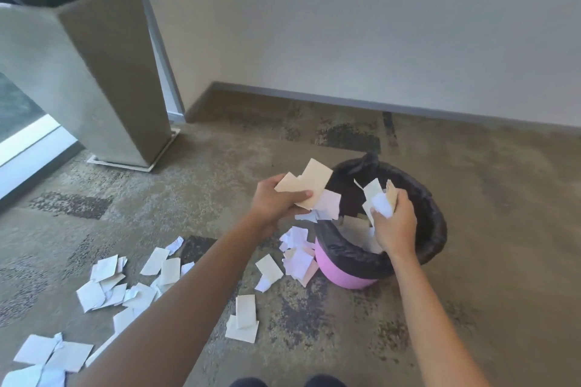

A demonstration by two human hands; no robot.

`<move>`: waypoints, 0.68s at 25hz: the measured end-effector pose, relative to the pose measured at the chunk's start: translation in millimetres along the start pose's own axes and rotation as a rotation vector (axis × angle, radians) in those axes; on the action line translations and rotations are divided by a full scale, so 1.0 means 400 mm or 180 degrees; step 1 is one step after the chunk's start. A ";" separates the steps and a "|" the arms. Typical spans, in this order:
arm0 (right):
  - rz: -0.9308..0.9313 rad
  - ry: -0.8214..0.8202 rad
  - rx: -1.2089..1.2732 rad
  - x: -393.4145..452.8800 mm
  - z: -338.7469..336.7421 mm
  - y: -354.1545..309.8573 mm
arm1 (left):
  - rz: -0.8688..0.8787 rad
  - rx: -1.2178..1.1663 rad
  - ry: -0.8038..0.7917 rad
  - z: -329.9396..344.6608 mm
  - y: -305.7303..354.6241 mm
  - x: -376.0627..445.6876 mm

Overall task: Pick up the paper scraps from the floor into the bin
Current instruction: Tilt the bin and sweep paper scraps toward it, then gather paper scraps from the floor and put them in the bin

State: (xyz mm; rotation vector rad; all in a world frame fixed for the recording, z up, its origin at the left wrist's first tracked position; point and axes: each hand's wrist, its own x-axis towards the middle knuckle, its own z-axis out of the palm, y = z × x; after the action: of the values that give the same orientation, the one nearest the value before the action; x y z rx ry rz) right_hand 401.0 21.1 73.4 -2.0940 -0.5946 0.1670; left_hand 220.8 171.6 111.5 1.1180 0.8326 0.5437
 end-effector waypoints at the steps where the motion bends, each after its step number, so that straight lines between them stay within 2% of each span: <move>1: 0.0067 -0.0117 -0.0107 0.005 -0.002 0.010 | -0.0025 0.0020 -0.0071 0.042 0.008 0.011; 4: 0.0178 -0.0250 -0.0167 0.006 -0.014 0.025 | -0.0208 0.0202 -0.0196 0.162 0.008 0.055; 6: 0.0247 -0.0284 -0.0092 0.011 -0.027 0.036 | -0.0284 0.0572 -0.0069 0.221 -0.007 0.080; 9: 0.0417 -0.0407 -0.0041 0.020 -0.049 0.058 | -0.0073 0.1346 -0.0008 0.271 -0.016 0.096; 13: 0.0683 -0.0334 0.0167 0.012 -0.060 0.071 | -0.0027 0.2081 -0.0570 0.266 0.002 0.084; 15: 0.0640 -0.0148 0.0392 -0.006 -0.065 0.064 | 0.0044 0.1956 -0.0841 0.243 0.010 0.072; 17: 0.0421 0.0026 0.0570 -0.032 -0.067 0.043 | 0.0185 0.1404 -0.0821 0.199 0.010 0.055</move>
State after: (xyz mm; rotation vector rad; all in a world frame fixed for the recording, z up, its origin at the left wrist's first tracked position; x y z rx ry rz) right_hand 404.9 -13.1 73.1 -1.9590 -0.4200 0.2769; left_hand 298.0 145.2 124.4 1.5833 0.7118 0.2573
